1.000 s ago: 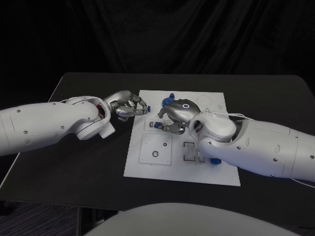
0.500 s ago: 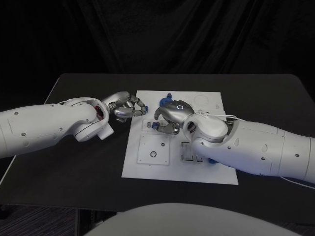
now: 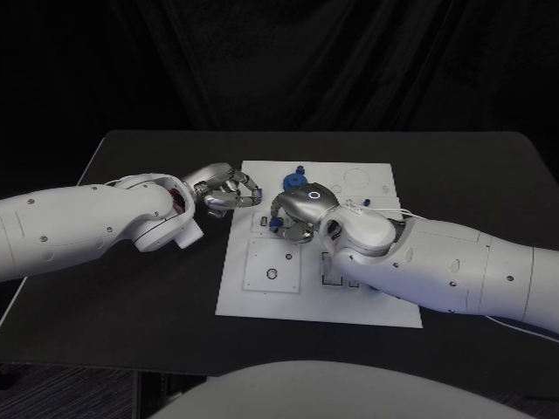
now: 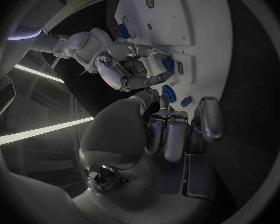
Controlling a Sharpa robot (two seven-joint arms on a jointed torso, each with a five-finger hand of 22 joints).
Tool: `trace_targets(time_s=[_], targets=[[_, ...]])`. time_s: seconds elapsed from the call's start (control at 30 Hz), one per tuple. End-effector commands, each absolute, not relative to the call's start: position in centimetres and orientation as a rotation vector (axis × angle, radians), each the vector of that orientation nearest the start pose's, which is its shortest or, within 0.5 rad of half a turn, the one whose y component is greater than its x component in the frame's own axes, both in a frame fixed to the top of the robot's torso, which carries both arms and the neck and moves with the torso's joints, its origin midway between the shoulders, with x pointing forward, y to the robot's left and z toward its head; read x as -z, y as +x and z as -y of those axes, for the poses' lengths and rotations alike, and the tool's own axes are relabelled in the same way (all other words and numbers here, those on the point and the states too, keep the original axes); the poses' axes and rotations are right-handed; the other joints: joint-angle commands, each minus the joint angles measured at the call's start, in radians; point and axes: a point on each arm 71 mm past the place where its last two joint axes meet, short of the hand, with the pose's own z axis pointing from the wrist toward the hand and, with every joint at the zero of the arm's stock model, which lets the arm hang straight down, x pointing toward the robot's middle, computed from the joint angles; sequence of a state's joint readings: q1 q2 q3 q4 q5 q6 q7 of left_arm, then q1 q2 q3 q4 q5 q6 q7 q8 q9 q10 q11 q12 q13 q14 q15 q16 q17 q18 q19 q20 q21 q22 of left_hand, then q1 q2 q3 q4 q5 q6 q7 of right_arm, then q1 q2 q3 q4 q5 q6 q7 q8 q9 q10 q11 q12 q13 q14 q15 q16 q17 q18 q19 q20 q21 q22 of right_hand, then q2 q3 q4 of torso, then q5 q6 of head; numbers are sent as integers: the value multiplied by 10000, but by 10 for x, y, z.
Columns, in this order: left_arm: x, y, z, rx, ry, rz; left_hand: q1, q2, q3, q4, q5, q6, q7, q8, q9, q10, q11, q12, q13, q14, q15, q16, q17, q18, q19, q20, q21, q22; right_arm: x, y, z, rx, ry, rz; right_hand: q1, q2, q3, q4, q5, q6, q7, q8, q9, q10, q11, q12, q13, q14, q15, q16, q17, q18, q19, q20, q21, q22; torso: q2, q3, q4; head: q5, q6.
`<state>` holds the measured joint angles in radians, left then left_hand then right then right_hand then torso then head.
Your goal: Assemble the parts on the task board
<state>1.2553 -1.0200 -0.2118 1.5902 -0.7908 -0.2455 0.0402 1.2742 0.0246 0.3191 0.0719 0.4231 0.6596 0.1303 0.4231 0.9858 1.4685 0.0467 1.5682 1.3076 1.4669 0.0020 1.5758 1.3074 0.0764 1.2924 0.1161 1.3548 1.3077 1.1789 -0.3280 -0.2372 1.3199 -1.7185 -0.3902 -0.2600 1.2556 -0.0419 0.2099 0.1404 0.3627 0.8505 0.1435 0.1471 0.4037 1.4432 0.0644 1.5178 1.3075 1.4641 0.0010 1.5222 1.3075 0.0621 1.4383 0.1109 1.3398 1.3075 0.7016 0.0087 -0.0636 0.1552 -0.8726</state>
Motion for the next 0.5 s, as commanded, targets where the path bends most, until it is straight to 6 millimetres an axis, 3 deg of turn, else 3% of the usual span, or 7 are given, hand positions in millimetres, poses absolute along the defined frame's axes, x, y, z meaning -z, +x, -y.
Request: trace_targets(time_s=[0.03,0.17,0.27,0.33,0.43,0.5], targets=[[222,451,-268,9255,-4441,-19222,102,34,-18,63,48,81,-34,45,-19,1023,68,26,2632,1039,47,-50,2634,-1,-26,11,-40,1014,254,447,-5,-6970,-5624,-15928,158,-24,35,-107,-34,112,-26,62,44,-90,8,-76,1349,542,15,-32,1647,-12,-105,5,-44,1841,1,9,11,13,0],[222,451,-268,9252,-4442,-19241,102,34,-18,63,48,81,-34,45,-19,1023,68,26,2632,1039,47,-50,2634,-1,-26,11,-40,1014,256,446,-4,-7010,-5599,-15909,214,-23,77,-177,-65,185,-45,115,109,-89,-5,-76,1356,532,8,-38,1632,-10,-118,1,-48,1837,3,17,12,6,0],[222,451,-268,9252,-4439,-19256,104,31,-19,67,54,92,-36,52,-28,1023,66,26,2632,1039,46,-50,2634,0,-32,11,-45,1012,255,446,-3,-7129,-5537,-15756,381,-14,180,-380,99,404,-114,324,363,-88,-67,-80,1368,526,-39,-38,1627,-3,-139,-34,-45,1834,8,22,2,18,0],[222,451,-268,9254,-4436,-19262,104,31,-19,67,54,92,-36,52,-28,1023,66,26,2632,1039,46,-50,2634,0,-32,11,-45,1012,254,446,-3,-7257,-5473,-15580,592,8,288,-708,597,577,-270,822,1079,-85,-217,-96,1376,517,-157,-39,1617,2,-167,-143,-39,1828,9,22,-1,37,0],[223,451,-268,9253,-4436,-19262,104,30,-20,71,56,100,-38,57,-34,1023,65,26,2632,1039,46,-50,2634,5,-48,12,-58,1004,252,446,-1,-7486,-5327,-15228,728,81,433,-1065,920,481,-400,1612,2409,-88,-384,-119,1381,493,-254,-57,1577,11,-199,-281,-28,1822,8,22,-1,59,0],[223,451,-268,9253,-4440,-19254,96,25,-27,87,52,113,-39,65,-52,1023,65,26,2632,1039,44,-50,2634,8,-58,12,-67,1001,250,445,2,-7648,-5191,-14945,770,118,511,-1148,940,386,-432,1760,2734,-109,-384,-133,1367,477,-284,-70,1551,11,-219,-289,-44,1814,6,25,-11,80,0]])
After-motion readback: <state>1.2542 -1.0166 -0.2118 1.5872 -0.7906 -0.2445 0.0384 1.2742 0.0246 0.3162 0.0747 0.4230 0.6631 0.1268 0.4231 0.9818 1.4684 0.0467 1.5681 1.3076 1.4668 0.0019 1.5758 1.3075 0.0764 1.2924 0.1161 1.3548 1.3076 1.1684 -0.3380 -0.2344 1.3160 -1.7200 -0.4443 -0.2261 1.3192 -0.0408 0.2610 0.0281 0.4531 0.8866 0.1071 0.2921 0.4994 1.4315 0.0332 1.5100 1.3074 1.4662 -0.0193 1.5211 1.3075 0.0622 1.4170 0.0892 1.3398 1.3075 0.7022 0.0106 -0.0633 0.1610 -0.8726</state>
